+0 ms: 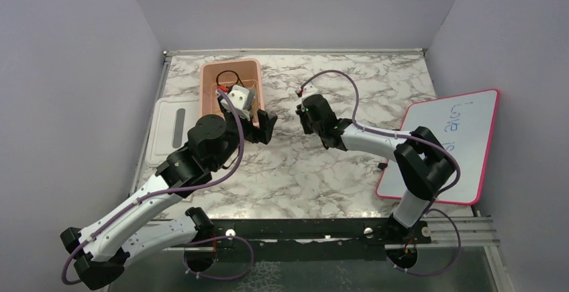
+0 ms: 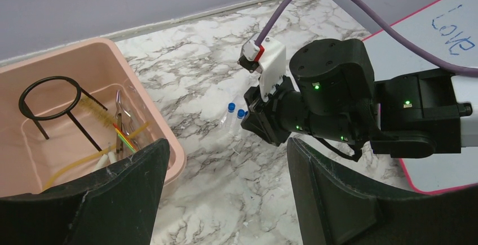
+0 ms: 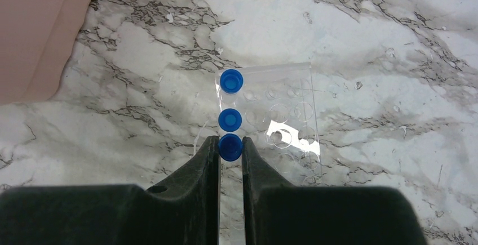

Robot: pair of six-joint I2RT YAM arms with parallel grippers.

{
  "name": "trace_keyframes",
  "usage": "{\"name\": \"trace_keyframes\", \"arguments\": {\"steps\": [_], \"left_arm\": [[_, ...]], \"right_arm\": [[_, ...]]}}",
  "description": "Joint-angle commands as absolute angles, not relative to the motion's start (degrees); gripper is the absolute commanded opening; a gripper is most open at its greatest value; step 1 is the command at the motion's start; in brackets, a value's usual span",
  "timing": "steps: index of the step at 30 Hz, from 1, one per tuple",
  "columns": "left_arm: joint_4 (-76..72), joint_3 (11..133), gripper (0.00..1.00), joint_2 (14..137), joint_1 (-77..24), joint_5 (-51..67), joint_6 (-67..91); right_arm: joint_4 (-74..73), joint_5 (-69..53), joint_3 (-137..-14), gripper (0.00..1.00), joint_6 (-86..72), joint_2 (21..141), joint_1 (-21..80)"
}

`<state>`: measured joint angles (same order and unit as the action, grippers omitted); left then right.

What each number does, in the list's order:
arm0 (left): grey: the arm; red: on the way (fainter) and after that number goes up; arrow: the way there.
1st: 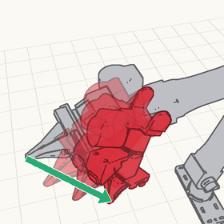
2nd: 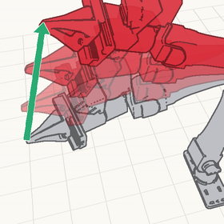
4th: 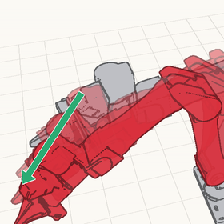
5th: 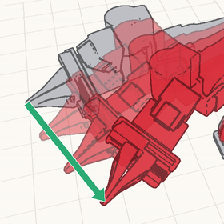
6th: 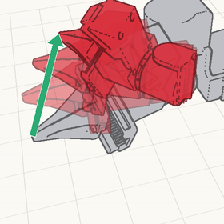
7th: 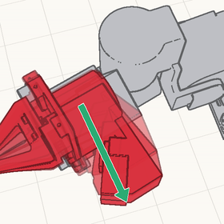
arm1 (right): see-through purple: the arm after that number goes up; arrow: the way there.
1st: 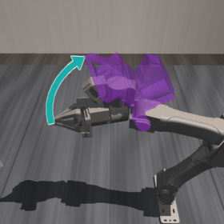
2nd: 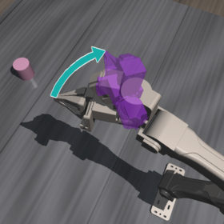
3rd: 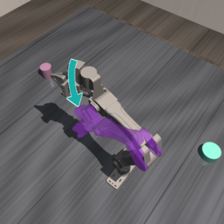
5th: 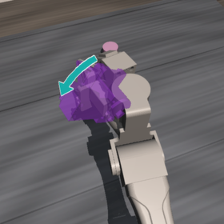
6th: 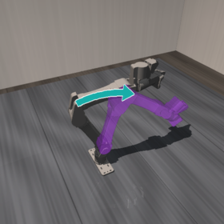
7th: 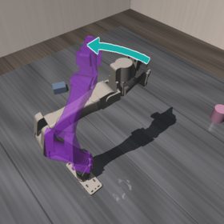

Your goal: Organize the chemistry lab equipment

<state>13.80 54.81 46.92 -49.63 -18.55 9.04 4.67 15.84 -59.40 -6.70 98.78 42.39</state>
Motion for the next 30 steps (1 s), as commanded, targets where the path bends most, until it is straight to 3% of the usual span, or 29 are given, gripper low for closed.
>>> {"name": "trace_keyframes", "arguments": {"steps": [1, 10, 15, 18, 30], "left_arm": [[12.48, 54.58, 0.79, 46.57, -49.75, -18.72, 8.61], [12.65, 54.58, 0.79, 46.73, -49.75, -18.63, 8.53], [12.98, 54.57, 0.79, 47.0, -49.75, -19.11, 8.35], [13.8, 54.95, 0.81, 47.89, -49.75, -21.01, 8.67], [23.12, 64.31, 0.81, 59.07, -46.39, -27.23, 14.07]], "right_arm": [[7.64, 16.74, -58.71, 0.16, -4.9, 100.26, 43.19], [8.86, 17.39, -57.64, 0.21, -5.79, 100.51, 43.53], [7.08, 16.09, -57.3, 0.47, -8.94, 96.79, 43.47], [6.46, 15.92, -56.82, 0.53, -10.14, 93.2, 43.5], [-3.15, 15.26, -53.96, 0.56, -21.62, 76.94, 43.42]]}}
